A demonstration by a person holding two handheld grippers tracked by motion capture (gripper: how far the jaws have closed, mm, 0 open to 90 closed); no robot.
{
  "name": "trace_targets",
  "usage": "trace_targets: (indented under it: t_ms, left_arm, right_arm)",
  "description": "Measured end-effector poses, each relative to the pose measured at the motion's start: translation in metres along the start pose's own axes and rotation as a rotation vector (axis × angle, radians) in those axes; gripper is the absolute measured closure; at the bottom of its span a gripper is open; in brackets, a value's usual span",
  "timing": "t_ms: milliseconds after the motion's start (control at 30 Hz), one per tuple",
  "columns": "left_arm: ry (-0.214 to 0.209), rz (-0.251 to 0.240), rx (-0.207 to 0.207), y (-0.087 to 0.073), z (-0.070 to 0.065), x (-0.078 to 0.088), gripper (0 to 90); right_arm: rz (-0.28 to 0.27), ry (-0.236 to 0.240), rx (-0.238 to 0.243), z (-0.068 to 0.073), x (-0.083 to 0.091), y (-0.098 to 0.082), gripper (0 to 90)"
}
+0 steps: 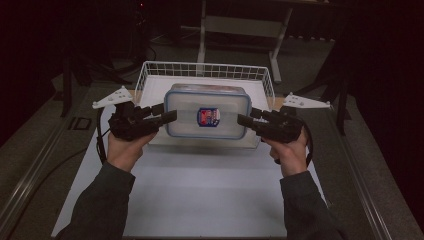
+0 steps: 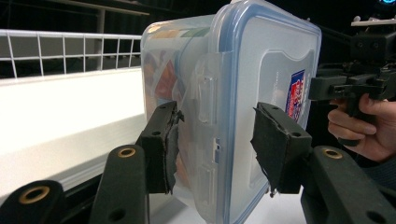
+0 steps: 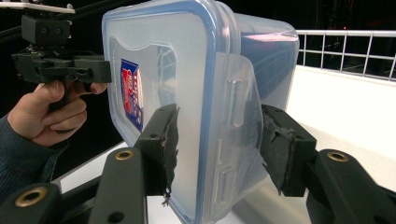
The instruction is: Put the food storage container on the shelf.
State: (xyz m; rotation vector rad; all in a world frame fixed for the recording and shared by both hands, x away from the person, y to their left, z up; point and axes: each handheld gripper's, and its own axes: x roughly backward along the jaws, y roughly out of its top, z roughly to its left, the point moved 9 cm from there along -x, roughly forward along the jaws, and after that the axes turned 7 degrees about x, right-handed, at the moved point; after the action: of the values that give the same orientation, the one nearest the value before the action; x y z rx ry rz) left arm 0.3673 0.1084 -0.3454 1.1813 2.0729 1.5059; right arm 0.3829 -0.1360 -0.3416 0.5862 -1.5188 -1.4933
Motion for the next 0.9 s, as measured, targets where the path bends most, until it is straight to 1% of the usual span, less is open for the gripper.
trace_targets:
  t_ms: [200,333,433,733,900]
  left_arm:
    - [0.004,-0.002,-0.009,0.008,0.001,-0.002,51.2]
    - [0.010,-0.009,-0.014,0.014,0.003,-0.004,51.2]
    - [0.016,-0.008,-0.010,0.016,0.006,-0.006,51.3]
    - [0.013,-0.020,-0.001,0.023,0.014,-0.011,51.2]
    - [0.014,-0.029,0.002,0.029,0.018,-0.014,51.3]
  right_arm:
    - [-0.011,-0.002,0.006,-0.004,-0.001,0.008,48.7]
    - [-0.017,0.001,-0.001,-0.007,-0.003,0.011,48.7]
    - [-0.015,0.007,-0.009,-0.011,-0.006,0.012,48.8]
    - [-0.012,-0.004,0.001,-0.019,-0.012,0.020,48.6]
    - [-0.033,-0.006,-0.019,-0.024,-0.015,0.024,48.4]
